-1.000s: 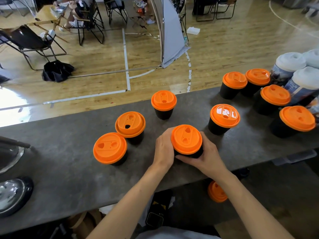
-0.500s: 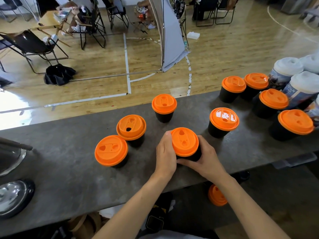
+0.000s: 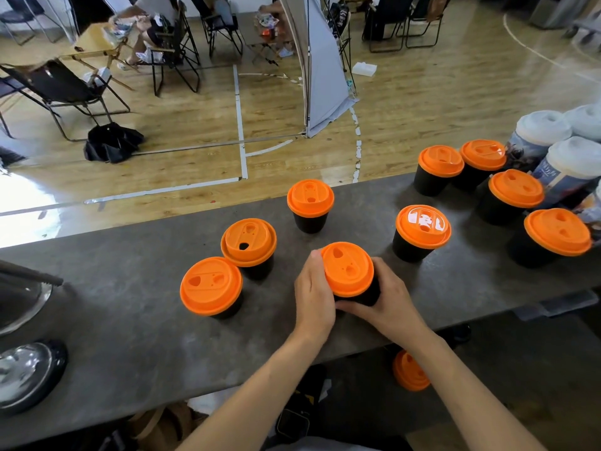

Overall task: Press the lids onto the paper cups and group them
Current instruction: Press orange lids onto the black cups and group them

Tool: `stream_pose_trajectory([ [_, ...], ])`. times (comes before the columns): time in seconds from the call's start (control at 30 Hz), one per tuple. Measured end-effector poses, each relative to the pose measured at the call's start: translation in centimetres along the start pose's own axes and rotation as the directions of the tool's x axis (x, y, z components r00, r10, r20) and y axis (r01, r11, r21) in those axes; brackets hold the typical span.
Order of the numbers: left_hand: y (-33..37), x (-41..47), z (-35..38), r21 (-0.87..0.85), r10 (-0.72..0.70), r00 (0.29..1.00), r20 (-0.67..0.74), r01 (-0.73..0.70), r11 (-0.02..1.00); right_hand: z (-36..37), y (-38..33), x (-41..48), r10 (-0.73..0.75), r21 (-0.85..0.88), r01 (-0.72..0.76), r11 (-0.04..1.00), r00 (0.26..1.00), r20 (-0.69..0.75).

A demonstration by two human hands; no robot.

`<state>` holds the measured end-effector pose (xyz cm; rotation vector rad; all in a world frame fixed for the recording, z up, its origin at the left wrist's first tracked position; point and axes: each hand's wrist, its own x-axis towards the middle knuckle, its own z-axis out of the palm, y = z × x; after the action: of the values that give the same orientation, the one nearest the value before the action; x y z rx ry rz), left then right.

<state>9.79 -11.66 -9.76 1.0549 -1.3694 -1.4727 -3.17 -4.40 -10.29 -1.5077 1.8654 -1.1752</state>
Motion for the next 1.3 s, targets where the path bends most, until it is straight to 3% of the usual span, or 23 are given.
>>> stream_pose_trajectory([
  [0.2, 1.1, 2.7, -1.7, 0.106, -0.051, 0.973, 0.224, 0.027, 0.994, -0.2, 0.0, 0.1, -0.034, -0.007, 0.034, 0.999, 0.999, 0.029],
  [0.5, 0.6, 0.9, -0.8, 0.151, 0.032, 0.997, 0.073, -0.043, 0.988, 0.1, 0.5, 0.0, 0.012, -0.030, -0.011, 0.999, 1.000, 0.027],
  [0.67, 1.4, 2.5, -1.2, 0.114, -0.072, 0.978, 0.196, 0.050, 0.992, -0.3, -0.1, 0.1, -0.009, -0.030, 0.009, 0.999, 1.000, 0.024],
  [0.8, 1.5, 2.4, -1.2, 0.120, -0.029, 0.981, 0.192, 0.006, 0.993, -0.3, -0.1, 0.0, -0.004, -0.032, 0.006, 0.999, 0.999, 0.042],
  [0.9, 1.2, 1.1, -0.8, 0.163, 0.056, 0.993, 0.103, -0.072, 0.984, -0.2, 0.1, 0.0, 0.016, 0.008, -0.016, 1.000, 0.999, 0.030],
  [1.0, 0.9, 0.2, -0.3, 0.153, 0.062, 0.998, -0.021, -0.058, 0.987, -0.1, -0.1, 0.0, 0.017, 0.003, -0.017, 1.000, 1.000, 0.018],
  [1.17, 1.3, 2.4, -1.0, 0.066, -0.078, 0.979, 0.186, 0.066, 0.996, -0.5, -0.3, 0.1, -0.002, 0.009, 0.001, 1.000, 0.999, 0.035],
  [1.3, 1.0, 2.7, -1.6, 0.134, 0.000, 0.974, 0.225, -0.031, 0.990, -0.3, -0.2, 0.0, -0.016, -0.019, 0.017, 1.000, 0.999, 0.043],
])
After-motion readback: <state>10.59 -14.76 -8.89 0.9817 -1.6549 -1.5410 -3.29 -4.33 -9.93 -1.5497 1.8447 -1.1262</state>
